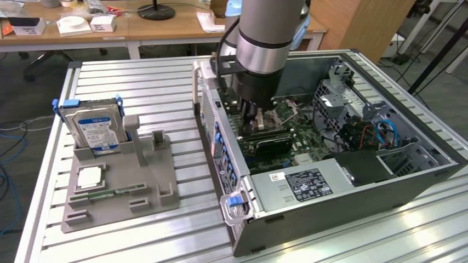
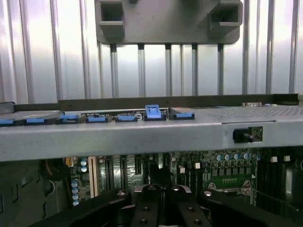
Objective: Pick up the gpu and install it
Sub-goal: 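Press down on the gpu until it lock into place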
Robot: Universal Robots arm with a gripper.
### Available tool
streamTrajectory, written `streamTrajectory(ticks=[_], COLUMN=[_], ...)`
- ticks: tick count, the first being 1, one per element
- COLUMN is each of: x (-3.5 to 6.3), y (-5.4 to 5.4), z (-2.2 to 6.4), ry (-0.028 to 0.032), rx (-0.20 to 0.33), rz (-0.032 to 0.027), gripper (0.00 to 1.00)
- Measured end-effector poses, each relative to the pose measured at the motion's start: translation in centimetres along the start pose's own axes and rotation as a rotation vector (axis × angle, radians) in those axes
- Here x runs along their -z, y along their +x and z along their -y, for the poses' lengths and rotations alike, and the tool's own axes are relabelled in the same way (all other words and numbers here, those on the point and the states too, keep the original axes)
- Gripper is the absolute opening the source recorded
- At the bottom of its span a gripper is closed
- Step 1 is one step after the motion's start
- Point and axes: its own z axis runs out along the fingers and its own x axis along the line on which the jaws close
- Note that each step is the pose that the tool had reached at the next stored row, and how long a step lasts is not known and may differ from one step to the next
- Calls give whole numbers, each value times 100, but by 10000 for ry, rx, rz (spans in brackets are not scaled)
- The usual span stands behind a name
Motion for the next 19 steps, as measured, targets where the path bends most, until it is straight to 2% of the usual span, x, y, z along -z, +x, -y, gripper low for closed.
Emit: streamTrajectory(ticks=[7,13,14,15,17,18,19], x=[14,15,15,14,14,14,15], y=[5,6,6,6,6,6,6], z=[-128,-133,-134,-133,-133,-134,-134], ry=[1,-6,-26,-76,-208,-245,-254], rx=[-16,-17,-20,-22,-36,-39,-40], rz=[12,11,10,8,2,-1,-4], gripper=[11,11,11,11,11,11,11])
